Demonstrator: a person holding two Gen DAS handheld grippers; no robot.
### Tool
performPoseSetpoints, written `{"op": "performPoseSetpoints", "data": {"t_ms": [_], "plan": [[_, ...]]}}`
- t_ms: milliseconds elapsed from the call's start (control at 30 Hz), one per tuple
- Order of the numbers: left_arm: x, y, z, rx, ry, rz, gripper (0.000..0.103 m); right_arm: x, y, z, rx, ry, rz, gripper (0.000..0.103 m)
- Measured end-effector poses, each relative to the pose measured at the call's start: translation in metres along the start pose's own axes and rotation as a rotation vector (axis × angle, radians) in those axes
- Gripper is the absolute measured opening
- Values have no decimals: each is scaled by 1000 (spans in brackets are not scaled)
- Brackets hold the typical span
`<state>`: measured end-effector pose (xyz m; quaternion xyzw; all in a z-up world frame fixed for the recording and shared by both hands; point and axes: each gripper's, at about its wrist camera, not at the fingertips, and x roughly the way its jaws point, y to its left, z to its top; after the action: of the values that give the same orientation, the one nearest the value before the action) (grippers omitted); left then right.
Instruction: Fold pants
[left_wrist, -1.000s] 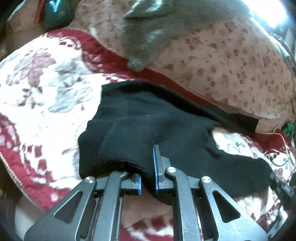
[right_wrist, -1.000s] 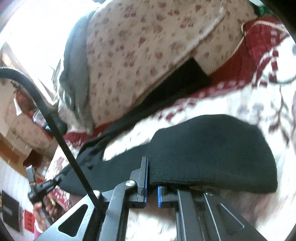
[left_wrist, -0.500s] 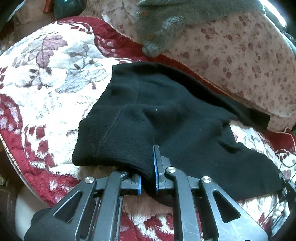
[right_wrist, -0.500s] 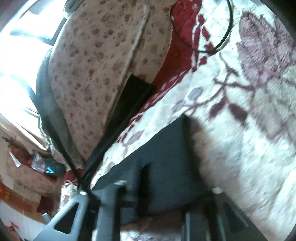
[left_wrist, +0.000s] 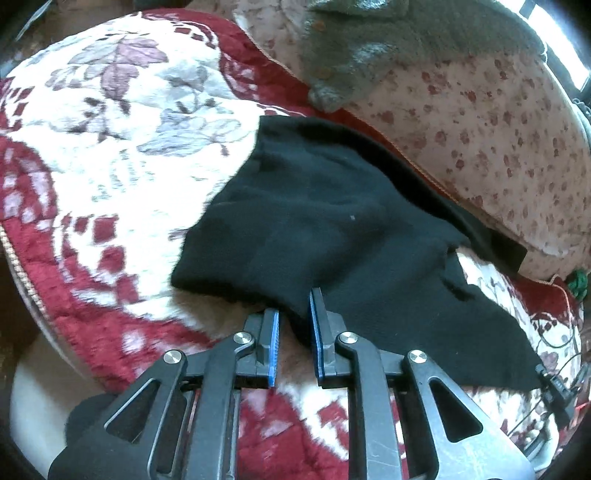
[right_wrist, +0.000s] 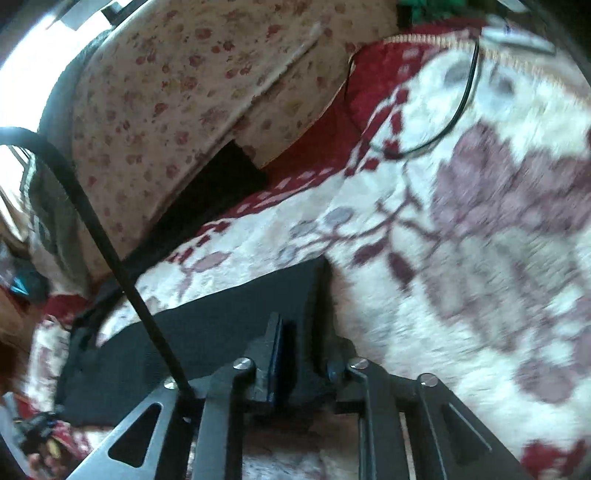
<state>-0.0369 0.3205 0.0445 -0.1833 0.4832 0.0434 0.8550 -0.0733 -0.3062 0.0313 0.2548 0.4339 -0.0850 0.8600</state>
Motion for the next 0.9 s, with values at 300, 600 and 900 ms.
{"op": "performPoseSetpoints", "data": {"t_ms": [300, 600, 900], "plan": [[-45, -20, -3, 135, -154, 181, 14, -42, 0, 24, 20, -102, 98, 28], [-29, -69, 16, 174, -112, 31, 14, -1, 60, 29, -53, -15, 250, 45], [-2, -106, 21, 200, -88, 14, 14, 22, 100, 30, -142, 23, 271, 45]]}}
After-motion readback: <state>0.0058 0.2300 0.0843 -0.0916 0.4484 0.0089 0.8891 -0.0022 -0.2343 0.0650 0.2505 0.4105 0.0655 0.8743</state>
